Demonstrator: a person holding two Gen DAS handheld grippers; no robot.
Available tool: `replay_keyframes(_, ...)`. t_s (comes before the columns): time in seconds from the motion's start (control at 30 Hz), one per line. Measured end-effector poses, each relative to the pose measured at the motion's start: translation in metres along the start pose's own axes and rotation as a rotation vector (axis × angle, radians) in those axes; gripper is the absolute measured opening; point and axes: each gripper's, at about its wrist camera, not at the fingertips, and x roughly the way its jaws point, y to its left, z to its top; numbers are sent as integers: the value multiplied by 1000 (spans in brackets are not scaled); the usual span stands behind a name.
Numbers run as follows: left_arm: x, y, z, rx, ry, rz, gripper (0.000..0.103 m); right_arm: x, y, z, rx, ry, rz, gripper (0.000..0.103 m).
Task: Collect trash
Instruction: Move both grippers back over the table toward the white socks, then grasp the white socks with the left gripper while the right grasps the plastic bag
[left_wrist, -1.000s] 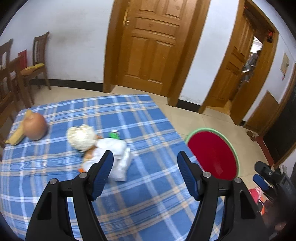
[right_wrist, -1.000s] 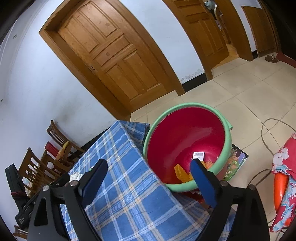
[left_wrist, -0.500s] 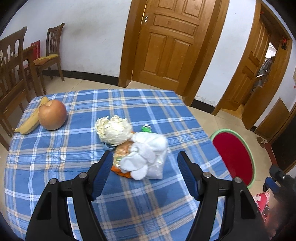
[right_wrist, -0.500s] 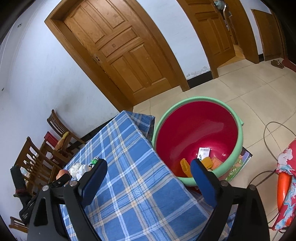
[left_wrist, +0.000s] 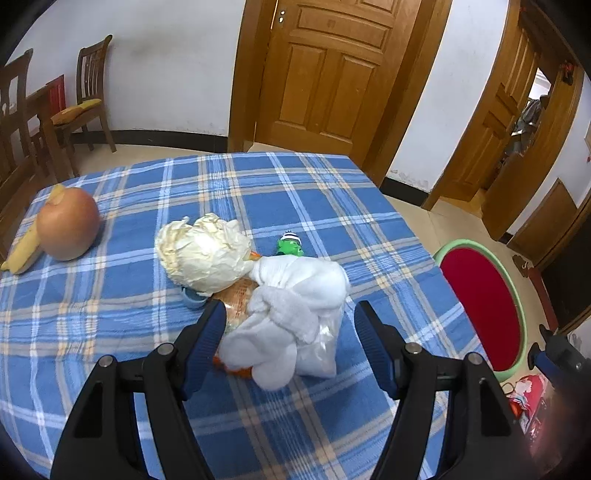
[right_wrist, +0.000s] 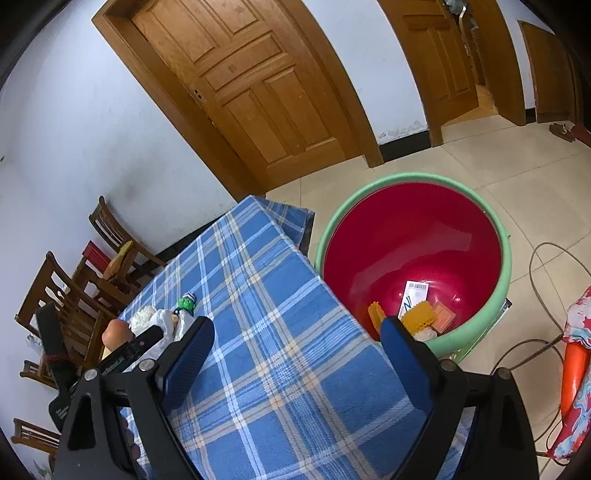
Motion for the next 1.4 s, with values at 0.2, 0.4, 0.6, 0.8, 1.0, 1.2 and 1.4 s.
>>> replay_keyframes(0.2,8,6,-4,-19,17,-58,31,7,2,-2,-4,19,-4,93)
replay_keyframes(0.4,-4,11,-8,-28,-4,-110,23,13,7,-5,-13,40,1,93)
replay_keyframes(0.6,-33,17,-10,-49,-56,-151,23,16,20,-9,-44,54,12,93)
replay_keyframes(0.8,-60,27,-11,-63,-100,-171,23,26,42,-12,-89,73,34,93)
replay_keyframes(1.0,-70,53,-16,-109,-123,-117,23,42,73,-19,-159,105,58,93)
replay_keyframes(1.2,-66,83,-23,-166,-119,-70,23,64,106,-30,-235,154,69,93)
replay_keyframes(1.4,-64,98,-29,-191,-121,-62,23,86,127,-36,-280,204,86,73)
